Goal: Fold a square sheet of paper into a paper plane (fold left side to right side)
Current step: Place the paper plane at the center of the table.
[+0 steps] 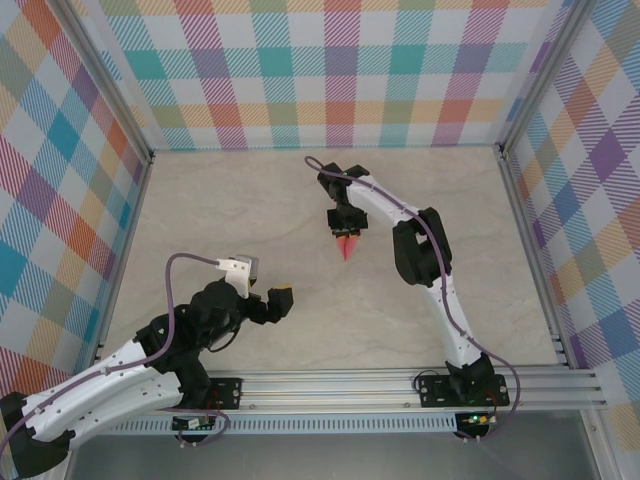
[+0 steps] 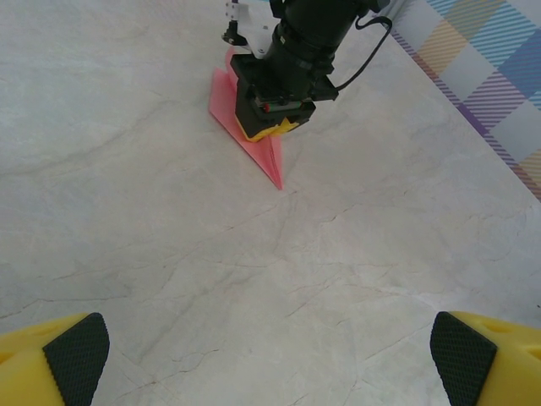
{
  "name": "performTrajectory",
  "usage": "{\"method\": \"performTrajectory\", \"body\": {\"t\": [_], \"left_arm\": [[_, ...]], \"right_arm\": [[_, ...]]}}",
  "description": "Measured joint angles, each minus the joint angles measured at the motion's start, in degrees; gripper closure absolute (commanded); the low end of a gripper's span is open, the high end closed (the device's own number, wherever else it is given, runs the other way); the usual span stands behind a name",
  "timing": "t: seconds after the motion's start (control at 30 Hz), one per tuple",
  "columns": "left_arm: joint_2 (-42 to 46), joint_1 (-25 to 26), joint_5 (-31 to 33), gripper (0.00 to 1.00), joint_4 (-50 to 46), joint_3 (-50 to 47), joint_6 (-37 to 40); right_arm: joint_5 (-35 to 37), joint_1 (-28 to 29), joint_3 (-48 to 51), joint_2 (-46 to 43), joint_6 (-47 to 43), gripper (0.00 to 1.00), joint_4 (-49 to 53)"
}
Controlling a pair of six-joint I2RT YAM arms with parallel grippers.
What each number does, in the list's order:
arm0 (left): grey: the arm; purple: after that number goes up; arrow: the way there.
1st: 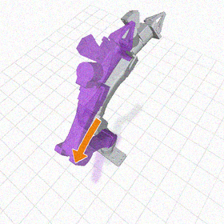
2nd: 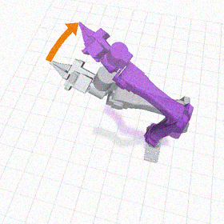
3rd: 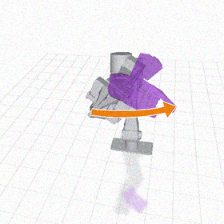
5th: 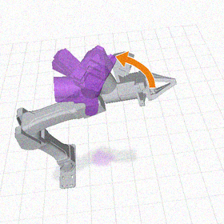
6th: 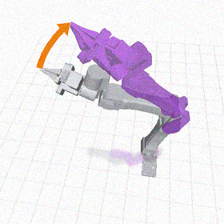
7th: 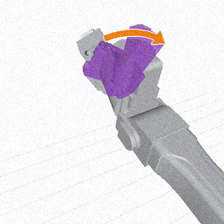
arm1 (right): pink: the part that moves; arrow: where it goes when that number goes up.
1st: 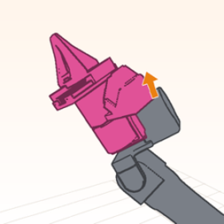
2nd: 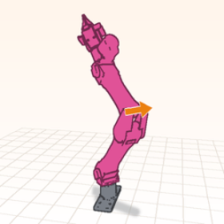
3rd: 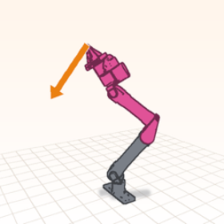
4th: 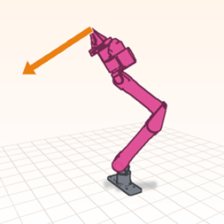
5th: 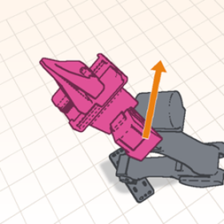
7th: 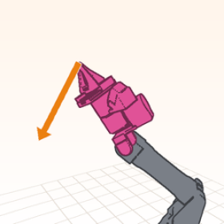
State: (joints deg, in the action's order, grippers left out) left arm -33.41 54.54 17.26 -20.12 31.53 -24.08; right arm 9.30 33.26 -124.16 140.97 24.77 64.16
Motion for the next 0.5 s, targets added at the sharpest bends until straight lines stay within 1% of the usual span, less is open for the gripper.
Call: {"method": "performTrajectory", "body": {"t": [0.3,0.5], "left_arm": [[-1.42,0.0,-0.31,0.0,0.37,0.26,0.76],[-2.64,0.0,-0.09,0.0,0.81,0.46,1.01]], "right_arm": [[0.04,0.0,0.0,-0.13,-0.44,0.71,0.52],[0.28,0.39,0.02,-2.56,-1.36,0.63,2.12]]}}
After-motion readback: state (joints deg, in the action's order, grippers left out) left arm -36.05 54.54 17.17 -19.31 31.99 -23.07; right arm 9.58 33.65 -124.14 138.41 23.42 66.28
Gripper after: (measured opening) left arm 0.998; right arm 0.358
